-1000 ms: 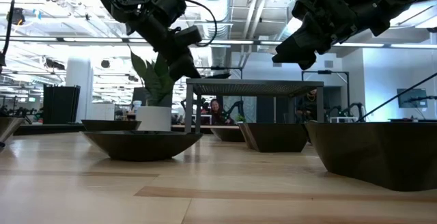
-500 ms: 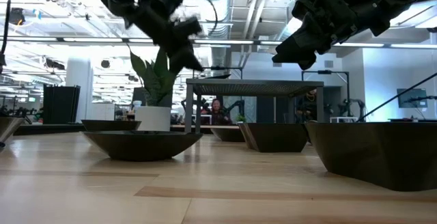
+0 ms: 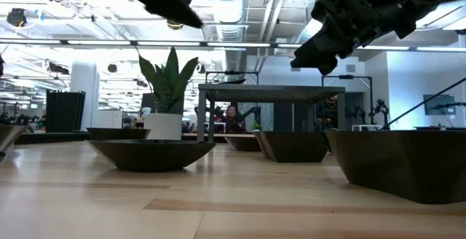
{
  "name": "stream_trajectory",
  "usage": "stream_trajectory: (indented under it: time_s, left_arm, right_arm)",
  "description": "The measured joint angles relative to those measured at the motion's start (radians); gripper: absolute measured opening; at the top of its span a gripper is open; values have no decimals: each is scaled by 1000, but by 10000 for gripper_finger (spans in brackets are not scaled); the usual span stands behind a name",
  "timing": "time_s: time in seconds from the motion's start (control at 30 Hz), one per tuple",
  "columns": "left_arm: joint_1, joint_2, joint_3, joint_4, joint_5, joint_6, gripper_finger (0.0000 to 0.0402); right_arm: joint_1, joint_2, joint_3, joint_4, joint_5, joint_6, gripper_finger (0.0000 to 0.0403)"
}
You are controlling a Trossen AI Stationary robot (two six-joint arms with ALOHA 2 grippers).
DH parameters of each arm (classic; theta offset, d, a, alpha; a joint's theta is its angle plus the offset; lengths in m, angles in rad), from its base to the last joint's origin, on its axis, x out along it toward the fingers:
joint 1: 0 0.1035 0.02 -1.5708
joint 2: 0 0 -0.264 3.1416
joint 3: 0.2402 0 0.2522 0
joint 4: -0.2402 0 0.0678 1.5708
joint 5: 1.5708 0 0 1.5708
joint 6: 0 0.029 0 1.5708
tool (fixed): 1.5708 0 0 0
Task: Pick & Place Mini shaped plates
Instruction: Stack the left drop-shaped plate on top of the drop-shaped plate on the shelf
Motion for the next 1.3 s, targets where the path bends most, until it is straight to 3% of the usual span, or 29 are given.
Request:
stream_trajectory:
  time_s: [0.33,0.53,0.87,1.0,1.3]
  left_arm:
    - [-346,-9,0,-103,14,-899,103]
    - [-505,16,-1,-162,-65,-1231,104]
    - [-729,231,-1,-240,-40,-1148,104]
    - [-802,313,-2,-239,60,-1156,104]
    - [-889,277,0,-355,91,-1183,104]
  right_arm:
    - [0,0,0,0,0,0,175]
    - [0,0,0,1,0,-1,175]
    - [-2,0,0,84,0,-127,175]
    - [-2,0,0,128,0,-189,175]
    - [-3,0,0,154,0,-212,175]
